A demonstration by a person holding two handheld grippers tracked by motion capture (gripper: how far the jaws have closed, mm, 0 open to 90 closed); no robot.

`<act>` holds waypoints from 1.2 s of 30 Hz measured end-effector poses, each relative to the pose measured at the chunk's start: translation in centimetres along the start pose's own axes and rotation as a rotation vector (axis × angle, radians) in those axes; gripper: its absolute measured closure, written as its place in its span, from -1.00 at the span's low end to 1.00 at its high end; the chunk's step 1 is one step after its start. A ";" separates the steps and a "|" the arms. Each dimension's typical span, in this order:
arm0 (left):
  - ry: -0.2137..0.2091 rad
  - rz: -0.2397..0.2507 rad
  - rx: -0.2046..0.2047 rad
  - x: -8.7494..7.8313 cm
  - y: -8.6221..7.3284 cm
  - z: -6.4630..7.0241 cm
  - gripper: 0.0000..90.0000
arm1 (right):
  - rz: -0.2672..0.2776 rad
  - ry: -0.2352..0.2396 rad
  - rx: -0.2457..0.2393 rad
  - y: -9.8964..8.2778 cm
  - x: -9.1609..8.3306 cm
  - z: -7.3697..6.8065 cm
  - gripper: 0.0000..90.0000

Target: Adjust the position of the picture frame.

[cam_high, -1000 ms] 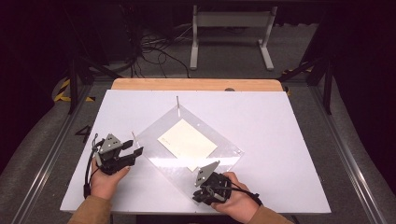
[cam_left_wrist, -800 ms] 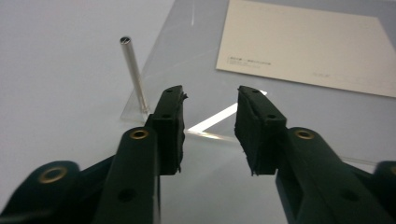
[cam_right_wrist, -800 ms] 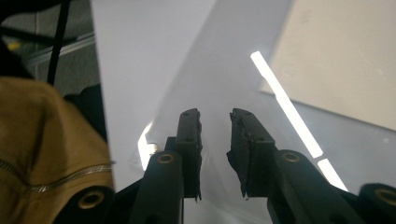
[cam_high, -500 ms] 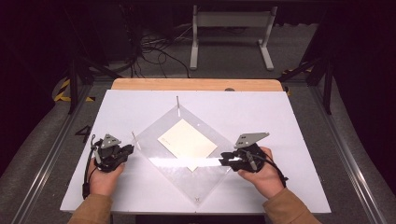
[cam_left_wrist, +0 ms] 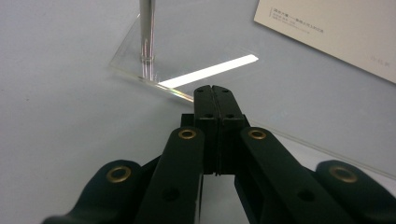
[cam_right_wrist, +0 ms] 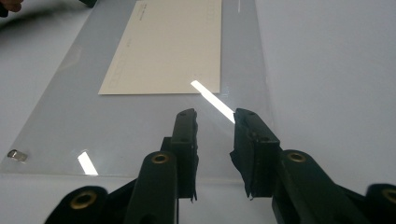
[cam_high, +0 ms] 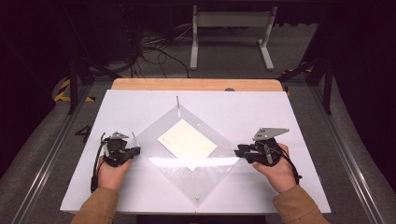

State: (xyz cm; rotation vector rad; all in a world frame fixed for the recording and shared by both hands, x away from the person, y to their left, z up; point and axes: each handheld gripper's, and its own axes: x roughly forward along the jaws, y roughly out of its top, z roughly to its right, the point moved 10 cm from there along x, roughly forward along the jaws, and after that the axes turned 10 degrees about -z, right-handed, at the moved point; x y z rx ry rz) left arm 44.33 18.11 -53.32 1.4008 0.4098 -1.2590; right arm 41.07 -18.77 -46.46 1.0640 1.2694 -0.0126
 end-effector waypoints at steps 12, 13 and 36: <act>0.065 0.015 0.013 1.4 2.2 0.5 1.00 | 0.019 -0.036 0.052 -0.7 -1.0 2.4 0.54; 0.091 0.013 0.019 1.8 3.0 0.8 1.00 | 0.019 -0.040 0.056 -0.7 -1.2 2.6 0.54; 0.049 0.034 0.018 5.6 8.6 3.5 0.98 | -0.083 -0.107 0.136 -4.2 -1.4 5.8 0.69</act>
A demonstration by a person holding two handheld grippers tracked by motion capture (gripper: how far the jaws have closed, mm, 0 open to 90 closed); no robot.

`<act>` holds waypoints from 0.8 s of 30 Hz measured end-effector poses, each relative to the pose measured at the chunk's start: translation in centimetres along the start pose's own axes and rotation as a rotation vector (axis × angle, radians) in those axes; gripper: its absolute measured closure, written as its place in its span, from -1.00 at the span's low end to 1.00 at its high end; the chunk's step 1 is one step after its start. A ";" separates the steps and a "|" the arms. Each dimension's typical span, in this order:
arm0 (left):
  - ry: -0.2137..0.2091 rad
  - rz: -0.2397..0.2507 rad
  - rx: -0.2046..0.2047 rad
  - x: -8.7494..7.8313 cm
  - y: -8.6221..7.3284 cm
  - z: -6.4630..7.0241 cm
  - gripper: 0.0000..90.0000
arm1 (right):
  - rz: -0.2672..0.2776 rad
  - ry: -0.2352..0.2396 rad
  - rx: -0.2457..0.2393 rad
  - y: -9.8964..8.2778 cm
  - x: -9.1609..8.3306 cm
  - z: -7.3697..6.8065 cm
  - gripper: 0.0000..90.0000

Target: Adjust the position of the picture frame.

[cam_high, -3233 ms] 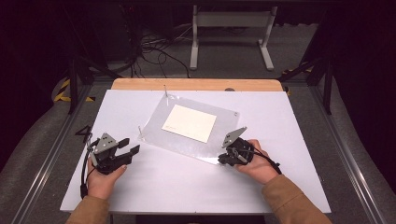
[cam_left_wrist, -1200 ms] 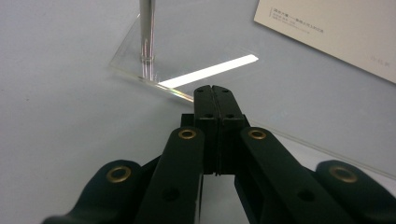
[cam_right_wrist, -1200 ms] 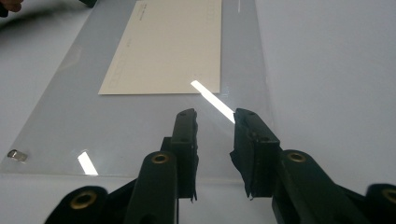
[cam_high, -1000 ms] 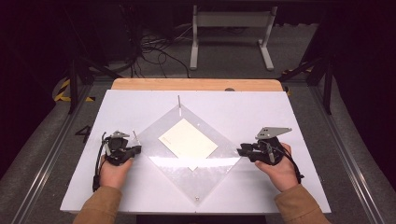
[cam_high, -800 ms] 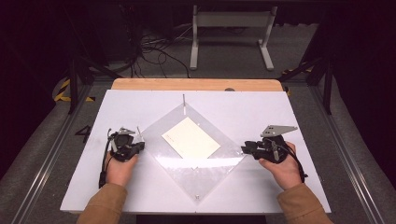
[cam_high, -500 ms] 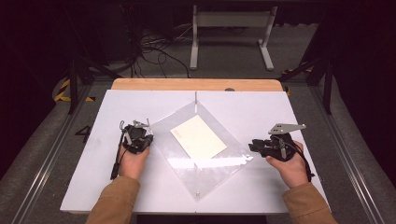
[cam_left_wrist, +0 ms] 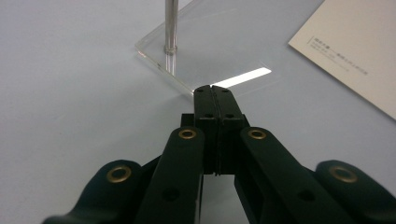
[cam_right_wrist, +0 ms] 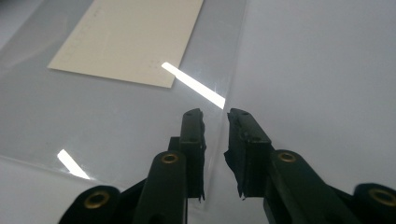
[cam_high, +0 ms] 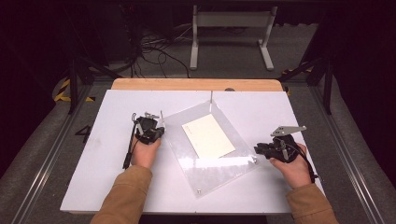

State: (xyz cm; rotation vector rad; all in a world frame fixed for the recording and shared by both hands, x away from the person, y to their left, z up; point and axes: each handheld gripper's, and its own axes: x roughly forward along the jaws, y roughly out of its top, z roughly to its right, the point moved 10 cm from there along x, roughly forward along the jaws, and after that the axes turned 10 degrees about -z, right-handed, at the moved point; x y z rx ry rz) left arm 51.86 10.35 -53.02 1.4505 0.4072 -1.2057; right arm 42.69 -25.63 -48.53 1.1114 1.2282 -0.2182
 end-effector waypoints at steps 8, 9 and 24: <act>0.024 0.012 0.168 -2.7 -1.6 2.0 0.73 | -0.090 -0.030 -0.005 -1.2 1.5 0.6 0.81; 0.011 0.016 0.178 -3.0 -1.9 2.3 0.73 | -0.090 -0.030 -0.005 -1.2 1.5 0.6 0.81; -0.084 0.056 0.226 -6.1 -5.6 3.1 0.63 | -0.206 0.151 -0.109 -2.5 3.0 -4.4 0.99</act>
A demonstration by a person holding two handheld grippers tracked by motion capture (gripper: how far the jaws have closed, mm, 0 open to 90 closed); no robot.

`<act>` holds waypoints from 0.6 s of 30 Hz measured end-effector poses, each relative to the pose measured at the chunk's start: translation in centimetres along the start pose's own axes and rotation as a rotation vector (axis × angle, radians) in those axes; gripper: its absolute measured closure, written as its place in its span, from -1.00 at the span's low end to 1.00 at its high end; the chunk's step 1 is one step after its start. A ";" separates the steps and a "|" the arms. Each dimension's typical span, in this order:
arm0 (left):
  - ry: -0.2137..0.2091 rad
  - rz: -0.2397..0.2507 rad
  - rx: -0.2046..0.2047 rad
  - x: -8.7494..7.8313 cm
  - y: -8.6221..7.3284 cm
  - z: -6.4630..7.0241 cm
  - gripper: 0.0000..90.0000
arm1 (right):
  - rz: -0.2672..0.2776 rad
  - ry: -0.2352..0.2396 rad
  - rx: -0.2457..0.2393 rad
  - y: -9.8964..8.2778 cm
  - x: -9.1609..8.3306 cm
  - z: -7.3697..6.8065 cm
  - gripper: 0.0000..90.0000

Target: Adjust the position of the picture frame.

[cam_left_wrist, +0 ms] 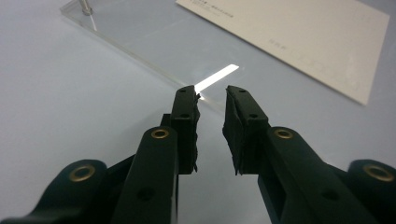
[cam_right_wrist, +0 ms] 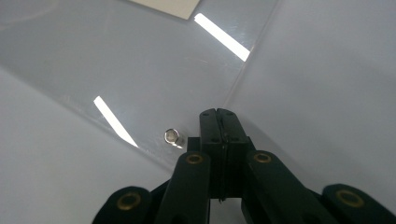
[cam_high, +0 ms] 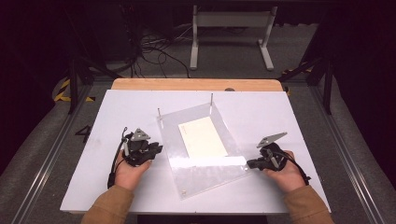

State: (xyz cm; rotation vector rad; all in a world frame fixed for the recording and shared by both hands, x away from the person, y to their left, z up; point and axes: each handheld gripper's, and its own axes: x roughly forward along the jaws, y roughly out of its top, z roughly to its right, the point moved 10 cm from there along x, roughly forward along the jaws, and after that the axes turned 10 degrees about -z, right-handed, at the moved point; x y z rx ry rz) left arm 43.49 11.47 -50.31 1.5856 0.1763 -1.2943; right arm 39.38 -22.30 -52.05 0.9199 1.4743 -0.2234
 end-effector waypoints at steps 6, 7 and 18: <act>-0.012 0.026 -0.008 -1.5 -1.0 -0.2 0.61 | -0.025 0.022 -0.064 0.8 0.7 -2.7 0.99; -0.010 0.035 -0.004 -2.0 -1.3 -0.3 0.61 | -0.022 0.037 -0.084 1.0 0.9 -3.5 0.99; -0.012 0.047 -0.045 -2.5 -2.1 -1.1 0.58 | -0.005 -0.002 -0.247 2.1 -0.2 -5.9 0.73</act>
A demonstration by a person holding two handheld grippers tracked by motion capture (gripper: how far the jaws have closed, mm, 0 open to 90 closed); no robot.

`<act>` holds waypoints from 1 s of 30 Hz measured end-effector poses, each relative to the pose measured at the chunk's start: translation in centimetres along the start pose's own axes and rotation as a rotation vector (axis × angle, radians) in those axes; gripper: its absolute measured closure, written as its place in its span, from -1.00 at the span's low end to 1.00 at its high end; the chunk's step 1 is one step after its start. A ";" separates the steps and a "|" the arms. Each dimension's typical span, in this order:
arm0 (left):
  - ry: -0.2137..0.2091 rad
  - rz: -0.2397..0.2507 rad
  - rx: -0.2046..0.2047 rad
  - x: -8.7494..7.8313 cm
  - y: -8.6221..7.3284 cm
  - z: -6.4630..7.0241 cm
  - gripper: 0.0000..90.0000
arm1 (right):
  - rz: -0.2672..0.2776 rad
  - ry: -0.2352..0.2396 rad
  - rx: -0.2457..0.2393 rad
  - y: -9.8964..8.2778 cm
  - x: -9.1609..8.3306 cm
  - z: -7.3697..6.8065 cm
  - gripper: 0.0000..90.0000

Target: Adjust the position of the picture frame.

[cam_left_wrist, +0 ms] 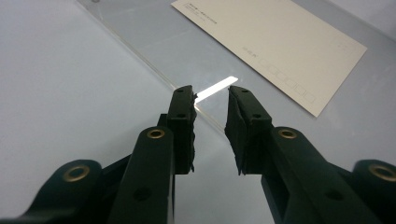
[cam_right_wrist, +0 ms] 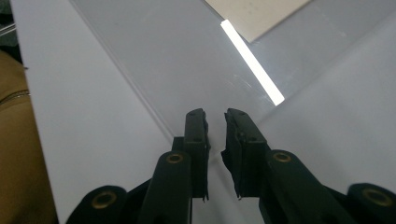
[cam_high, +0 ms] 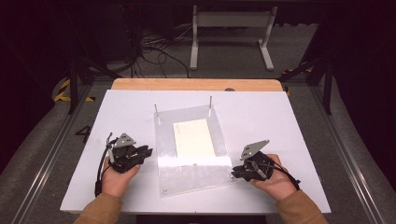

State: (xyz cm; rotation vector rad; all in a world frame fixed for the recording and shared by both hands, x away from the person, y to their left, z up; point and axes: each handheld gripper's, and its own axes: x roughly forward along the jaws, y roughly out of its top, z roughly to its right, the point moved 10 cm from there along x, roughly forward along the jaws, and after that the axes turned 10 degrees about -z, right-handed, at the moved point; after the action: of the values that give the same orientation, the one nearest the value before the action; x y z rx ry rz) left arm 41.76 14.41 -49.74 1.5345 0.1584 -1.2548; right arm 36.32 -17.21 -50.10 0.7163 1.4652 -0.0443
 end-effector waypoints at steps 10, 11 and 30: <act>0.000 -0.007 0.004 0.2 -0.3 0.2 0.57 | -0.038 -0.009 -0.090 0.6 1.3 -0.8 0.69; -0.001 -0.006 0.007 0.2 -0.3 0.2 0.57 | -0.038 -0.008 -0.100 0.6 1.4 -0.8 0.70; -0.036 -0.014 -0.006 0.8 -0.4 0.3 0.57 | -0.021 0.041 -0.117 -0.7 1.4 -2.6 0.85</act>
State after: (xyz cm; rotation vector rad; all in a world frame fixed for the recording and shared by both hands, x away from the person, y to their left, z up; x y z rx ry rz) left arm 41.65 14.00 -50.56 1.5072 0.1497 -1.2910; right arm 33.90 -15.96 -51.50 0.6094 1.5016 0.0399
